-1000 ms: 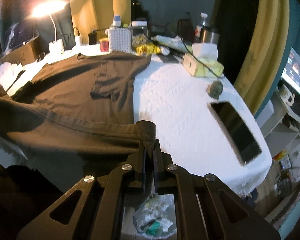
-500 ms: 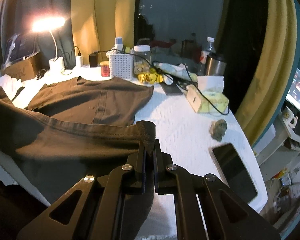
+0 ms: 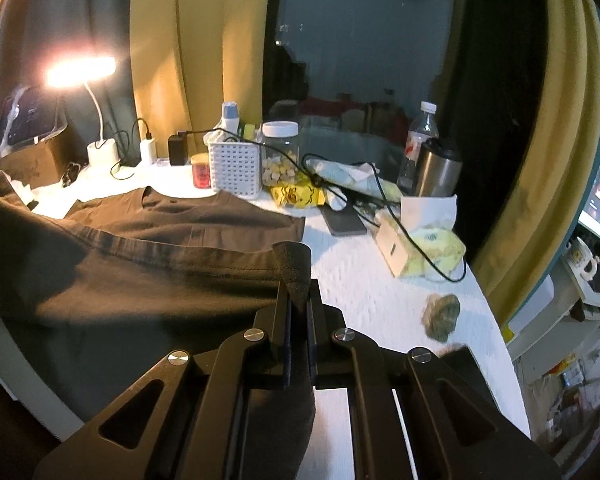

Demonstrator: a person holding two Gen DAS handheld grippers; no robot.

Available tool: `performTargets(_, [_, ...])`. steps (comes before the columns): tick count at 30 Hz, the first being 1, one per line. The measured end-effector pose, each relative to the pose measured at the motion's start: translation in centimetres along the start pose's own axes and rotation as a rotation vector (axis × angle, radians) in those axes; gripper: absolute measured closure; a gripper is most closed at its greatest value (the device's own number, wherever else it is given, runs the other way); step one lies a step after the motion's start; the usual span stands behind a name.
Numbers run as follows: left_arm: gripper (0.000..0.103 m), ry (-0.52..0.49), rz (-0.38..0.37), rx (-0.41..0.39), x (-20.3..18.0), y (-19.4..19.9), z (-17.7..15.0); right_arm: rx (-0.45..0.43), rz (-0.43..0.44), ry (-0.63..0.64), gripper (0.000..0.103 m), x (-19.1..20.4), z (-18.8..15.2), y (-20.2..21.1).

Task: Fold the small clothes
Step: 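Lift the gripped hem with both grippers and carry it over the sweatshirt body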

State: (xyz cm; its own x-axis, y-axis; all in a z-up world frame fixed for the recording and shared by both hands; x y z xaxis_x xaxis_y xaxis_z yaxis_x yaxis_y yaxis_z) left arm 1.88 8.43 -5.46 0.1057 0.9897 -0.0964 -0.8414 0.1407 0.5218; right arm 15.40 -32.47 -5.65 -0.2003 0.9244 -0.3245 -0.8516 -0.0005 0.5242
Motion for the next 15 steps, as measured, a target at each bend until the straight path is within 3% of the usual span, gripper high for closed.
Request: performTargets(15, [0.103,-0.087,0.034,-0.020,3.8,-4.6,4.9,-0.034,-0.003,-0.007,0.096,1.2,4.6,-5.1])
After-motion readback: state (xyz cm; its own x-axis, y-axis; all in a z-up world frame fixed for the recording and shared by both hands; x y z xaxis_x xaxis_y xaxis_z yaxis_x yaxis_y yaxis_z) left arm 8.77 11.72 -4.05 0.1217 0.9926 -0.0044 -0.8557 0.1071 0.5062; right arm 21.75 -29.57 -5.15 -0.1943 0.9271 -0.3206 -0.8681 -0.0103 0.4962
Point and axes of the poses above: each gripper's, at about its wrist camera, not at the fingertips, and y roughly against the way its jaws point, x to its left, z to its top, the point moved 6 cm from there along -y, roughly the way its jaws point, and after that the axes turned 14 degrees about -z, right-handed, at the moved point
